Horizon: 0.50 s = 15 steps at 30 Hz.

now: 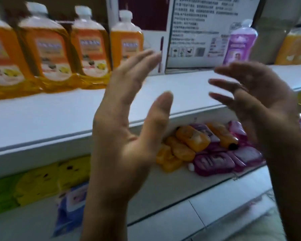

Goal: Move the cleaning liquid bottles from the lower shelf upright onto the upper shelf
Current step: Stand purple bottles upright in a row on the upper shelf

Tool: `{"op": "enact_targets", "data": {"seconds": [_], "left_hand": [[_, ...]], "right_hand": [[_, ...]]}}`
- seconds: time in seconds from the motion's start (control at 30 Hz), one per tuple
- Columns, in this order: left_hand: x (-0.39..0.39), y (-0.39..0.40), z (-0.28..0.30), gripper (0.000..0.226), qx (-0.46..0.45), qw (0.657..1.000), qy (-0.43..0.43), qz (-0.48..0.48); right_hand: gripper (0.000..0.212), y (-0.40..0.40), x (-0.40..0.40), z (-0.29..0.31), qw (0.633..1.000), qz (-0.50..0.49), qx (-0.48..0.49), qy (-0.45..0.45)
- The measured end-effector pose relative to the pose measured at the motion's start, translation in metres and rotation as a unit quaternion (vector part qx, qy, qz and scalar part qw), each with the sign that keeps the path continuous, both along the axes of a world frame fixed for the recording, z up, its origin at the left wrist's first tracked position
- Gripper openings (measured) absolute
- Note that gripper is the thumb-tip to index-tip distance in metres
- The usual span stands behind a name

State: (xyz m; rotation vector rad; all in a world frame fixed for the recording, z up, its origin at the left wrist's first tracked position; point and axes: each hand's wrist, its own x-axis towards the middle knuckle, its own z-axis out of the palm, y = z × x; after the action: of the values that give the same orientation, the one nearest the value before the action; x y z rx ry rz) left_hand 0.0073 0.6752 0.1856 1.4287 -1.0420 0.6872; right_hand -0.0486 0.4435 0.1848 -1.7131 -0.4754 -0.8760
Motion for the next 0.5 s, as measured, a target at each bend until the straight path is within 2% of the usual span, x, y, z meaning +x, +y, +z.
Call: {"op": "enact_targets", "data": {"seconds": [0.1,0.23,0.3,0.4,0.5], "left_hand": [[-0.020,-0.030,-0.030,0.039,-0.023,0.998,0.016,-0.064],[-0.026,-0.070,-0.072,0.037,0.016,0.987,0.120,-0.105],[-0.019,-0.090,-0.095,0.034,0.033,0.978,0.183,-0.095],[-0.002,-0.122,-0.134,0.030,0.049,0.954,0.288,-0.071],[0.012,-0.155,-0.168,0.027,0.101,0.943,0.313,-0.056]], "right_hand": [[0.034,-0.009,-0.039,-0.053,0.997,-0.014,0.073,0.012],[0.042,-0.037,-0.059,-0.107,0.980,-0.085,0.142,0.111],[0.043,-0.057,-0.060,-0.129,0.964,-0.114,0.177,0.162],[0.028,-0.092,-0.057,-0.160,0.947,-0.142,0.191,0.217],[0.030,-0.127,-0.045,-0.189,0.933,-0.128,0.193,0.274]]}}
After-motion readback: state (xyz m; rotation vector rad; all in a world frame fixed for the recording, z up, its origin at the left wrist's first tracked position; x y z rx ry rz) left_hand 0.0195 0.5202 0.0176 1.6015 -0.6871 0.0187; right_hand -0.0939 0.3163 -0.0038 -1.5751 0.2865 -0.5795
